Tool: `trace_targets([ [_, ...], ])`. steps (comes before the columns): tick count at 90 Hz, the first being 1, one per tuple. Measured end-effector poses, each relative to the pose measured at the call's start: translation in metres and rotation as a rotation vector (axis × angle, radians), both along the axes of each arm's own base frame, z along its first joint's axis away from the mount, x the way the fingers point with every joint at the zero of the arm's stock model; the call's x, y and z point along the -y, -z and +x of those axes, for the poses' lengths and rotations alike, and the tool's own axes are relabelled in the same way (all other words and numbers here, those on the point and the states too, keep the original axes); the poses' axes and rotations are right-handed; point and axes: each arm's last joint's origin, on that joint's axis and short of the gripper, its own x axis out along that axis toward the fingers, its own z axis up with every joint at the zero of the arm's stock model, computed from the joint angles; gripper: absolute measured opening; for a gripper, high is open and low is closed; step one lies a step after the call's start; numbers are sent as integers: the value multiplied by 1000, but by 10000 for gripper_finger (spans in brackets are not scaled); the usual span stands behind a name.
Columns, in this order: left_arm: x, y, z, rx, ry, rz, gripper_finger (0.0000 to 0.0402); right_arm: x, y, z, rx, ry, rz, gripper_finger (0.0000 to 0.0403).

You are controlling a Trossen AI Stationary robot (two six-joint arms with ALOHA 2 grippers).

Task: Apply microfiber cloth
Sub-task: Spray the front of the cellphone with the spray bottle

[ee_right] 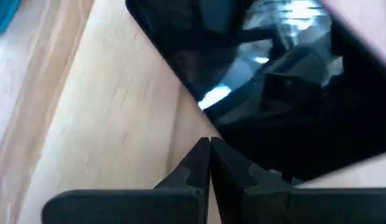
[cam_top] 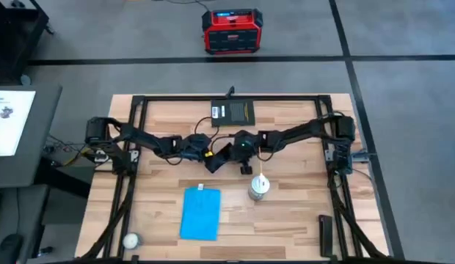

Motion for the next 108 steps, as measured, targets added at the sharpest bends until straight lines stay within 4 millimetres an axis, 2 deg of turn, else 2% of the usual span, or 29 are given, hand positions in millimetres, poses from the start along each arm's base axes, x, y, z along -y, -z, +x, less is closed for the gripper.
trace_targets([
  [6,0,-5,-1,7,19,35,7,0,-8,-2,5,12,-15,0],
  [16,-1,-17,-6,9,30,118,7,0,-10,-6,-36,26,-11,0],
  [34,0,-58,-24,68,15,235,7,-1,-11,-6,-31,45,-6,0],
  [44,2,-72,-30,148,9,244,7,-1,-16,-1,39,50,-17,0],
  [56,7,-63,-34,134,4,200,6,2,-28,8,79,52,-25,0],
  [72,15,-56,-28,158,5,189,6,5,-41,15,108,37,-47,0],
  [108,21,-53,-27,148,1,185,6,18,-49,18,119,48,-61,0],
])
